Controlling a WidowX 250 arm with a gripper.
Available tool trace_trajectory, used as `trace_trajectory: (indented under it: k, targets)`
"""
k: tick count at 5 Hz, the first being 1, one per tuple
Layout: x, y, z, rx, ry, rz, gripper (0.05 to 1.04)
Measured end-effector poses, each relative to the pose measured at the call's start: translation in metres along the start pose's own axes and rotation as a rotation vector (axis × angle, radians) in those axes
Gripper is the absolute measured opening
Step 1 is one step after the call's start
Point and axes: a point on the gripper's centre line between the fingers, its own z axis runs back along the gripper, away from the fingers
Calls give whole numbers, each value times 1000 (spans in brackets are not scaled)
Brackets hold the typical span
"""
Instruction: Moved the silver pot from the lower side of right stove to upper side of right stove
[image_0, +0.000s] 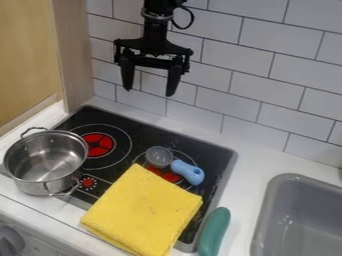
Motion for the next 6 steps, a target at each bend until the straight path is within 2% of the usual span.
trace_trajectory:
  k: [1, 2, 3, 4, 5, 6]
  targets:
    - [-15, 2, -18, 24, 67, -6, 999]
    - [-32, 6, -22, 66, 110, 2, 999]
    - [-53, 20, -6, 98, 117, 55, 999]
    - [-72, 42, -14, 156, 159, 162, 999]
    - [-82, 73, -22, 142, 145, 308, 999]
    - [-84, 75, -35, 125, 99, 371, 999]
